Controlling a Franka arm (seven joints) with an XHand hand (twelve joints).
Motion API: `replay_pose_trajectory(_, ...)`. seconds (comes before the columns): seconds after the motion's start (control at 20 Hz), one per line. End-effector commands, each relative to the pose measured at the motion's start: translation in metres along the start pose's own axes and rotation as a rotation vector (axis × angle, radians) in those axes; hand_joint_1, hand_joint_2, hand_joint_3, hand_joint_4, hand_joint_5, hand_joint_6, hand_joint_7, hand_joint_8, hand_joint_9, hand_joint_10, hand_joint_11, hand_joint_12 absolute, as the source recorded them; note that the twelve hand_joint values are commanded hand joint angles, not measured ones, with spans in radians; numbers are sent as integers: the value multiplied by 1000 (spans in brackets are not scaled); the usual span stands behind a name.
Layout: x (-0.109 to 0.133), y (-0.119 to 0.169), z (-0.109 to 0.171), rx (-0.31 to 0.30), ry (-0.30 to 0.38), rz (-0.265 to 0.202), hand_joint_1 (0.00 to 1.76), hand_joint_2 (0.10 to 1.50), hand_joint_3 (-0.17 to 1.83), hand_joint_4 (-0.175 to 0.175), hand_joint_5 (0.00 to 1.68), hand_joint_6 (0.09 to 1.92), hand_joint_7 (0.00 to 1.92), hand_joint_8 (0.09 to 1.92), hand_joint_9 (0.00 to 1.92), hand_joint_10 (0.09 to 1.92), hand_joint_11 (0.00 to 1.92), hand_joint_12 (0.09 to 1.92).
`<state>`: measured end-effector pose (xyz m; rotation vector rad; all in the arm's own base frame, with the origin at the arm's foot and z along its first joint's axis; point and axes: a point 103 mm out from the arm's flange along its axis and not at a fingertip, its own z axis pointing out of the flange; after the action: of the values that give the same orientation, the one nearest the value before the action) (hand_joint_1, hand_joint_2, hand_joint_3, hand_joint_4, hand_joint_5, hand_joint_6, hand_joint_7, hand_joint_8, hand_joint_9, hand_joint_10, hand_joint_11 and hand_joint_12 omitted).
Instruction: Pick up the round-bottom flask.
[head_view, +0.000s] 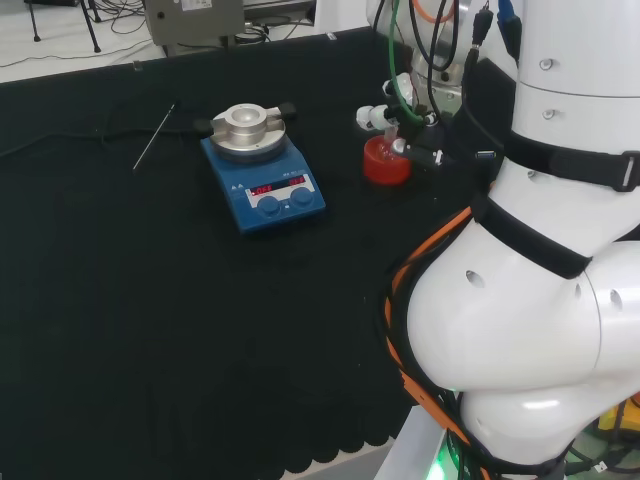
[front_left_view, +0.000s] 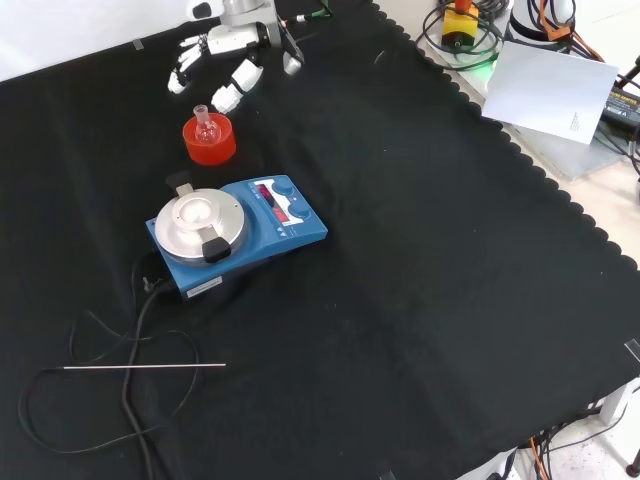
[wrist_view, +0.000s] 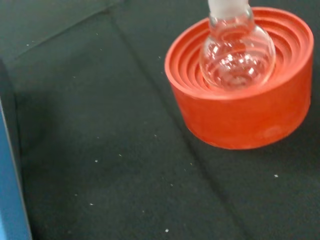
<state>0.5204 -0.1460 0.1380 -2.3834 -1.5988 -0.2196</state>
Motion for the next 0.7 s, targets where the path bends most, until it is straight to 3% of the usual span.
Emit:
replay_pose_trajectory(0.05, -19, 3, 18, 5, 30, 22, 657, 978, -96, -52, 505, 87, 268, 634, 417, 674, 4, 1370)
replay_pose_trajectory(0.4, -32, 11, 27, -12, 82, 28, 687, 973, -109, -51, 508, 87, 265, 636, 416, 672, 1, 1370)
replay_pose_trajectory(0.7, -38, 16, 37, 14, 103, 35, 703, 975, -119, -49, 508, 87, 263, 636, 416, 670, 0, 1369)
